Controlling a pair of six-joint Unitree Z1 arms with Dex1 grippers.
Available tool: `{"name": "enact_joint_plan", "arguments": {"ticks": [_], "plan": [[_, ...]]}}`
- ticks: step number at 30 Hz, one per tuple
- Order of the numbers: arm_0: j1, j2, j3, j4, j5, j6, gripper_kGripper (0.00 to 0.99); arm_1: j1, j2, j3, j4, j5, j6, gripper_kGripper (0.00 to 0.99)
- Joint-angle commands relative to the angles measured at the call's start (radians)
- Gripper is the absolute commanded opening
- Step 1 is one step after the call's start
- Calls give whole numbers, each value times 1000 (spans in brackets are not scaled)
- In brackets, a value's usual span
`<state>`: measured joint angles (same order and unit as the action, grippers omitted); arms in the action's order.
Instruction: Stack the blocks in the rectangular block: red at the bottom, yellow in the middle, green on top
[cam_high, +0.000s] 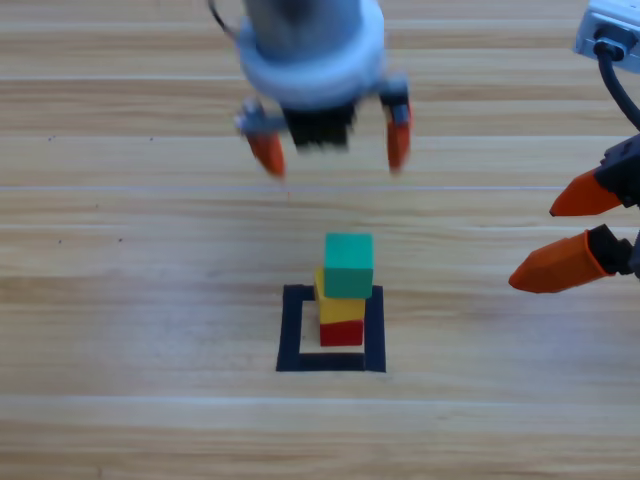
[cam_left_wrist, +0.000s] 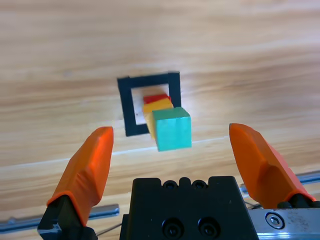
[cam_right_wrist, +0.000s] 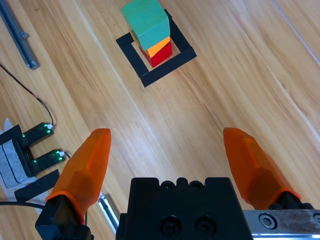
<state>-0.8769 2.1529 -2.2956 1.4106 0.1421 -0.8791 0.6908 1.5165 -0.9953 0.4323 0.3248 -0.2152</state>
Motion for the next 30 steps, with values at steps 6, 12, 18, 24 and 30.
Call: {"name": "enact_joint_plan", "arguments": {"ticks": [6,12,18,24,30], "plan": [[-169,-343,312,-174,194,163,990,-22,42,17,9,19,-12,990],[-200,-685,979,-694,129,356,990,-22,42,18,9,19,-15,990],[-211,-821,1266,-963,79,476,990,-20,40,18,9,19,-20,990],[-212,-832,1322,-995,77,489,990,-20,45,18,9,19,-21,990],[-211,-828,1328,-995,77,489,990,-20,47,17,9,19,-23,990]]}}
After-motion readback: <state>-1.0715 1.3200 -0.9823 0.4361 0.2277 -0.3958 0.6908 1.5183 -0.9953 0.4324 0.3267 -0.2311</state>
